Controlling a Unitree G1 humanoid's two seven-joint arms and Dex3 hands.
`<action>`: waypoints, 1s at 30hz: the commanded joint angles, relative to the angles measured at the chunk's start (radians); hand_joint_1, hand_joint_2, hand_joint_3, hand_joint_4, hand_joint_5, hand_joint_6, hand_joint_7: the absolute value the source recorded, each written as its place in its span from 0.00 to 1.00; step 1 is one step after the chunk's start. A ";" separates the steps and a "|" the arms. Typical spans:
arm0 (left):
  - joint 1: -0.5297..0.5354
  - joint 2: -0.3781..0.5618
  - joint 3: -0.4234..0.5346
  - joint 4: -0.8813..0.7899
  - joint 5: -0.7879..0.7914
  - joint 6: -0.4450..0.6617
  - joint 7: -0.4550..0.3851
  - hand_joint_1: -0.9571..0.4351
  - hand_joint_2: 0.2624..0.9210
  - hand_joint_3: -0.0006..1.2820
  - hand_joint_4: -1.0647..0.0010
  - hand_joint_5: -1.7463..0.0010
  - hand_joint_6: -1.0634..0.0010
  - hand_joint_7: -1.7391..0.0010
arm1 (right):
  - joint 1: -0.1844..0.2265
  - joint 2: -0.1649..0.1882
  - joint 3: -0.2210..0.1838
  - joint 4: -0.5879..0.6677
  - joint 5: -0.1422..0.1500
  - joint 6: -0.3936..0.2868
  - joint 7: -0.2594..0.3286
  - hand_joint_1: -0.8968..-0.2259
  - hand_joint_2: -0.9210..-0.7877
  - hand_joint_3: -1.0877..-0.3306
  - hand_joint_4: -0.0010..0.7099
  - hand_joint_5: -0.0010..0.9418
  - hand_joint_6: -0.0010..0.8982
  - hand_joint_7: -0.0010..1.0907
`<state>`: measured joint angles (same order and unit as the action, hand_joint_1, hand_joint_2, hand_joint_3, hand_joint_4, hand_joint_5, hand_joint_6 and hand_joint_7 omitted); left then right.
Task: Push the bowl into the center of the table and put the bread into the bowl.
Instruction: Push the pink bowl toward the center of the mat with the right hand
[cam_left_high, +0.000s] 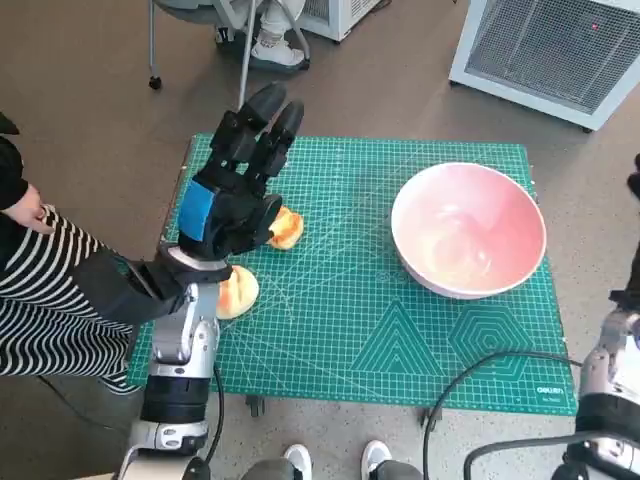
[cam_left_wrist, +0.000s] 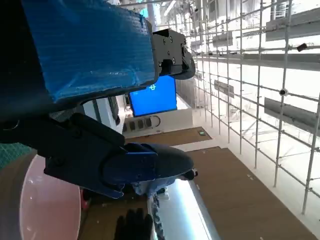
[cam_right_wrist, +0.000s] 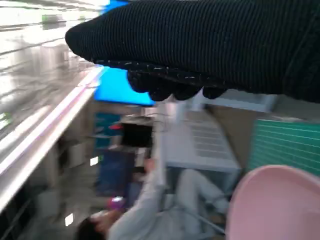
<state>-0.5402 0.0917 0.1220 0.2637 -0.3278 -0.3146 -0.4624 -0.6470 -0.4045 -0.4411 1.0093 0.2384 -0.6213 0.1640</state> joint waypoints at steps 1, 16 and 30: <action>-0.020 0.016 0.001 0.009 0.014 -0.015 -0.001 0.19 1.00 0.37 0.89 0.96 1.00 0.71 | -0.029 0.001 -0.002 0.115 0.002 0.039 -0.014 0.34 0.00 0.23 0.10 0.00 0.00 0.44; -0.010 0.047 0.016 0.014 0.006 -0.020 -0.022 0.19 1.00 0.36 0.89 0.97 1.00 0.72 | -0.097 0.083 -0.014 0.247 0.025 0.142 -0.014 0.38 0.00 0.22 0.14 0.01 0.05 0.38; 0.013 0.066 0.031 0.002 -0.006 -0.026 -0.033 0.20 1.00 0.35 0.88 0.97 1.00 0.72 | -0.161 0.185 -0.032 0.277 0.056 0.214 0.014 0.38 0.00 0.27 0.16 0.00 0.12 0.30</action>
<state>-0.5413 0.1519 0.1464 0.2694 -0.3240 -0.3274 -0.4879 -0.7992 -0.2517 -0.4684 1.2645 0.2814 -0.4390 0.1717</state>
